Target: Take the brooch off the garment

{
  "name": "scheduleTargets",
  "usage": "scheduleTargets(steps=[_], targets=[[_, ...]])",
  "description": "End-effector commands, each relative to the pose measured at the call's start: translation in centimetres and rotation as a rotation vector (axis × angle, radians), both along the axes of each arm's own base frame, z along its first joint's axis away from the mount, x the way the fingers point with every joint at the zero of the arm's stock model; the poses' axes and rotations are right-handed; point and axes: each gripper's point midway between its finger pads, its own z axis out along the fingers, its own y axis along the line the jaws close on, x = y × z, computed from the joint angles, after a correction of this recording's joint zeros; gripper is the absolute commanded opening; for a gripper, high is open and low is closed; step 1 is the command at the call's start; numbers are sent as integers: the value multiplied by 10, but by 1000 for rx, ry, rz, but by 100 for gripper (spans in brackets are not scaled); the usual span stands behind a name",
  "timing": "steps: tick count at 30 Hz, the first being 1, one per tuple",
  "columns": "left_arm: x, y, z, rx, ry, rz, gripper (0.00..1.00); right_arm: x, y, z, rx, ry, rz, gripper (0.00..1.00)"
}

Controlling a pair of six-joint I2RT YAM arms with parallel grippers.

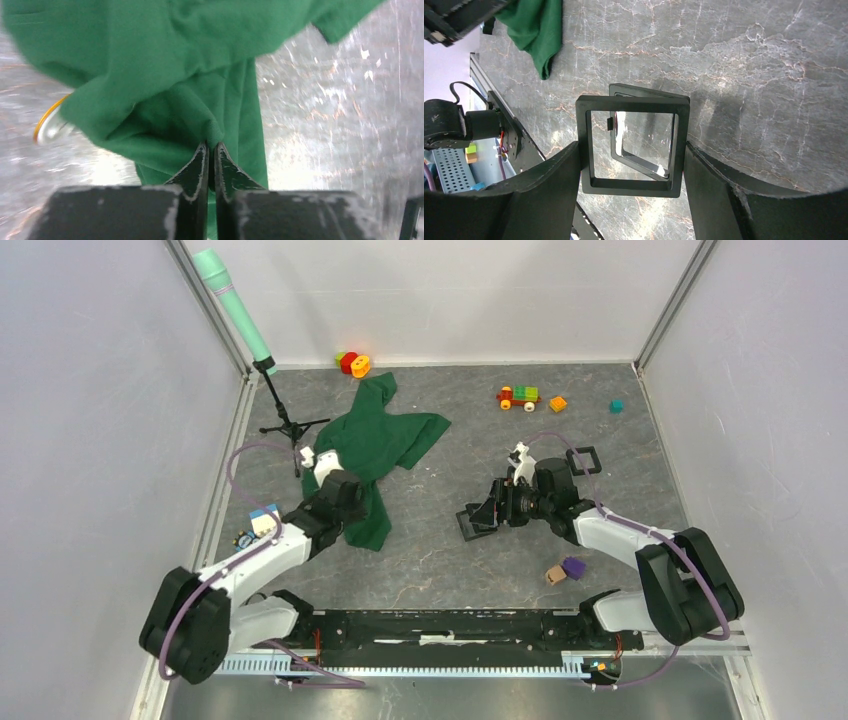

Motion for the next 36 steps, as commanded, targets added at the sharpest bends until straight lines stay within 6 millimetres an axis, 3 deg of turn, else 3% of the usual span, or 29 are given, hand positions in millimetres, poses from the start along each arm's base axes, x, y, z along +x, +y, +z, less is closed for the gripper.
scheduleTargets(steps=[1, 7, 9, 13, 15, 20, 29, 36], targets=[[12, -63, 3, -174, 7, -232, 2, 5, 7, 16, 49, -70, 21, 64], [20, -143, -19, -244, 174, -521, 2, 2, 6, 14, 55, -65, 16, 64], [22, -160, -23, -276, 210, -571, 6, 1, 6, 14, 61, -63, 11, 63], [19, -173, 5, -302, 113, -654, 50, 0, 5, 15, 60, -70, 4, 63], [16, -168, 22, -290, 58, -666, 63, -1, 4, 15, 59, -71, 4, 63], [-2, -136, 43, -198, 51, -632, 66, -1, 4, 14, 55, -68, 3, 63], [-34, -73, 20, -79, 102, -441, 50, -1, 4, 13, 54, -67, 5, 63], [-25, -44, 16, -25, 74, -316, 39, -4, 2, 11, 43, -66, 5, 64]])
